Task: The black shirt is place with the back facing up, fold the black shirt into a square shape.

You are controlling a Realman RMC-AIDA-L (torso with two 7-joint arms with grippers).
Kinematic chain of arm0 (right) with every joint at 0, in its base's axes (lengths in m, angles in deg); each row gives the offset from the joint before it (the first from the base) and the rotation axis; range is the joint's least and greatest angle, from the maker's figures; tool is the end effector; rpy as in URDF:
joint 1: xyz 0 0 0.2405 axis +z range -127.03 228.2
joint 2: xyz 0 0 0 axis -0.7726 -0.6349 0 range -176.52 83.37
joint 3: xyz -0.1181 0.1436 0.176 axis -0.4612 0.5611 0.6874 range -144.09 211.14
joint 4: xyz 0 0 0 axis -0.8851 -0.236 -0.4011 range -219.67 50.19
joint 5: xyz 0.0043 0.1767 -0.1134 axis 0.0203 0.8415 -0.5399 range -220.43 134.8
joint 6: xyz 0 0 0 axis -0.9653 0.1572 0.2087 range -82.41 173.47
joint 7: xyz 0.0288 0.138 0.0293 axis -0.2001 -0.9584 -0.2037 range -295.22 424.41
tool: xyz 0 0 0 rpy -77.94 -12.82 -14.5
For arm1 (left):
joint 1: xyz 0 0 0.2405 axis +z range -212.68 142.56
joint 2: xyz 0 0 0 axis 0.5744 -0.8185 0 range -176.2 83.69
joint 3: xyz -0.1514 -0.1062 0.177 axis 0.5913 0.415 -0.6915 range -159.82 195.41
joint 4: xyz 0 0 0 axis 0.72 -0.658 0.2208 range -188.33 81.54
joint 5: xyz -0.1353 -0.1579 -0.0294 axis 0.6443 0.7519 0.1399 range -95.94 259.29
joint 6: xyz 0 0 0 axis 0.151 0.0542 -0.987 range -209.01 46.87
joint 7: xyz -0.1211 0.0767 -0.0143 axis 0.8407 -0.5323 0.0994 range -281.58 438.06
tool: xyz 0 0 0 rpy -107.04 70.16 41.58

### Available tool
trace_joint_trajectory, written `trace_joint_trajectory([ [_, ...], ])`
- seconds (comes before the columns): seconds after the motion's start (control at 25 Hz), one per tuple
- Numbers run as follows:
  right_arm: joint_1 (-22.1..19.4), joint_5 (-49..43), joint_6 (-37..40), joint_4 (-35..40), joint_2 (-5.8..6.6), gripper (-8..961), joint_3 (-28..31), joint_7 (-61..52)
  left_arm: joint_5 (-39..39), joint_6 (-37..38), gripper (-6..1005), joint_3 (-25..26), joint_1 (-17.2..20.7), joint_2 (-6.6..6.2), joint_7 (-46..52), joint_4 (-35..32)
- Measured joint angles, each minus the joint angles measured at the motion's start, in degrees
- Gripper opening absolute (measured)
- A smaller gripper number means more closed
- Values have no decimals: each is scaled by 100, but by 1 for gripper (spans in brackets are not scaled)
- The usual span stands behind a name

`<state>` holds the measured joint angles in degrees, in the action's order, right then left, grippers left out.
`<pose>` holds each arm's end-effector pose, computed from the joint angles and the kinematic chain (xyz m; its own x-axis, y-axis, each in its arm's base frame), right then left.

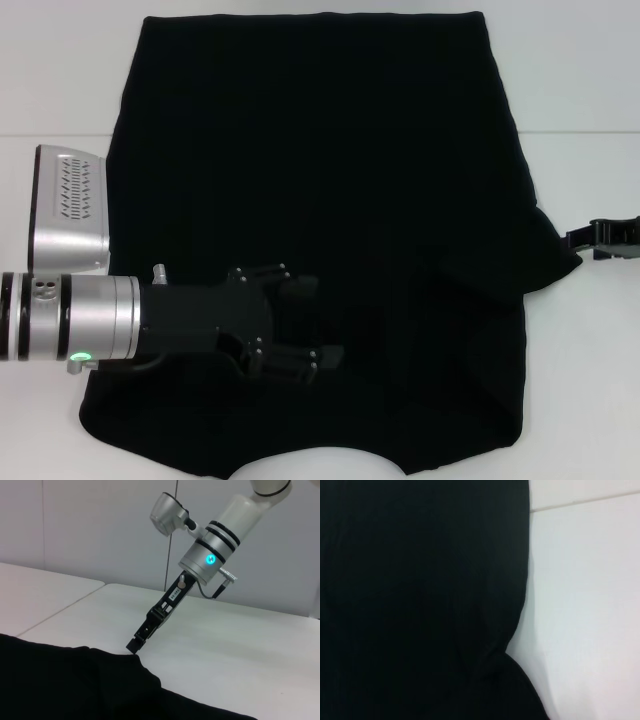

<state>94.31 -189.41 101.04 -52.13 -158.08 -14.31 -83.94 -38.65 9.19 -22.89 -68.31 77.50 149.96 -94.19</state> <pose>0.3054 0.4282 0.0380 0.2855 -0.8699 -0.4022 -0.8873 -0.0813 -0.4540 -0.2314 0.3282 -0.0321 0.8835 0.1787 0.4329 0.2571 -0.9577 -0.1295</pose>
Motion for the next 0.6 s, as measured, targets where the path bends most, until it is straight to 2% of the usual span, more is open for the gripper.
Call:
trace_joint_trajectory([
  [0.32,8,0,-170,-85,-43,540,1,30,-1,0,933,0,-5,-1,0,2],
  [0.6,38,0,-235,-126,-88,529,-5,32,0,-2,932,0,-15,-4,0,2],
])
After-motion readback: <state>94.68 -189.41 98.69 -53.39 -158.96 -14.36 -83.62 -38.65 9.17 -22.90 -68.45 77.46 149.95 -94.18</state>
